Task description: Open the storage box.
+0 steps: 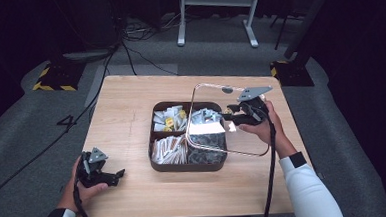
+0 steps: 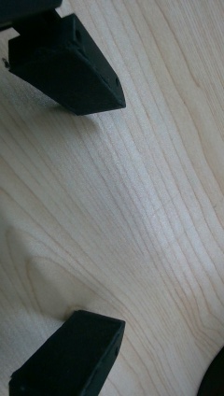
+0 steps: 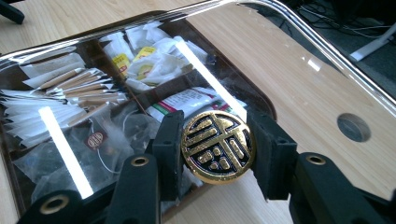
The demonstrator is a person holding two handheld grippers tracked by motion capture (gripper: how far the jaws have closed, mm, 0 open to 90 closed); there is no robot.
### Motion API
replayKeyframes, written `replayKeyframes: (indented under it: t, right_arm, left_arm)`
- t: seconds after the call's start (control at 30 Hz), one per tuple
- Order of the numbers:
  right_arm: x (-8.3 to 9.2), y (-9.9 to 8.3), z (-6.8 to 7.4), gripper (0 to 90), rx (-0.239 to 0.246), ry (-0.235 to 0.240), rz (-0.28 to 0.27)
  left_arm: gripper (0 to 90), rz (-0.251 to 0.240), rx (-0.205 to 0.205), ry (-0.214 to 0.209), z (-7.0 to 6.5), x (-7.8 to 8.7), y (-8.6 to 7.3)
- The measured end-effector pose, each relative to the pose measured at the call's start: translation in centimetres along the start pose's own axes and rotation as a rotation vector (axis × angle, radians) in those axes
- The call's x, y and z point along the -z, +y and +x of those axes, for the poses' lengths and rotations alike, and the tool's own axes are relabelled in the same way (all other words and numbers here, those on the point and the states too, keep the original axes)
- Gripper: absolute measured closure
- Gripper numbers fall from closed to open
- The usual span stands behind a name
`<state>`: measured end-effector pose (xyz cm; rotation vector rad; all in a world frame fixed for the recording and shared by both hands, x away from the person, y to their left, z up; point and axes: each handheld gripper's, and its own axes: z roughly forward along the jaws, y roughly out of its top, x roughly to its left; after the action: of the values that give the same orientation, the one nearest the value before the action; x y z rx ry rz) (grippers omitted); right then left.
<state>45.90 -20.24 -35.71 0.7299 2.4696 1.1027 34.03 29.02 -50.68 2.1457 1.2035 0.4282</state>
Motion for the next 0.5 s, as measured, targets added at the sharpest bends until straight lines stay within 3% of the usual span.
replayKeyframes:
  t: [0.5]
  right_arm:
    - [3.1,-3.0,-2.1,58.8,-0.043,-0.055,0.002]
  left_arm:
    - [0.1,0.001,-0.001,0.001,0.0,0.0,0.0]
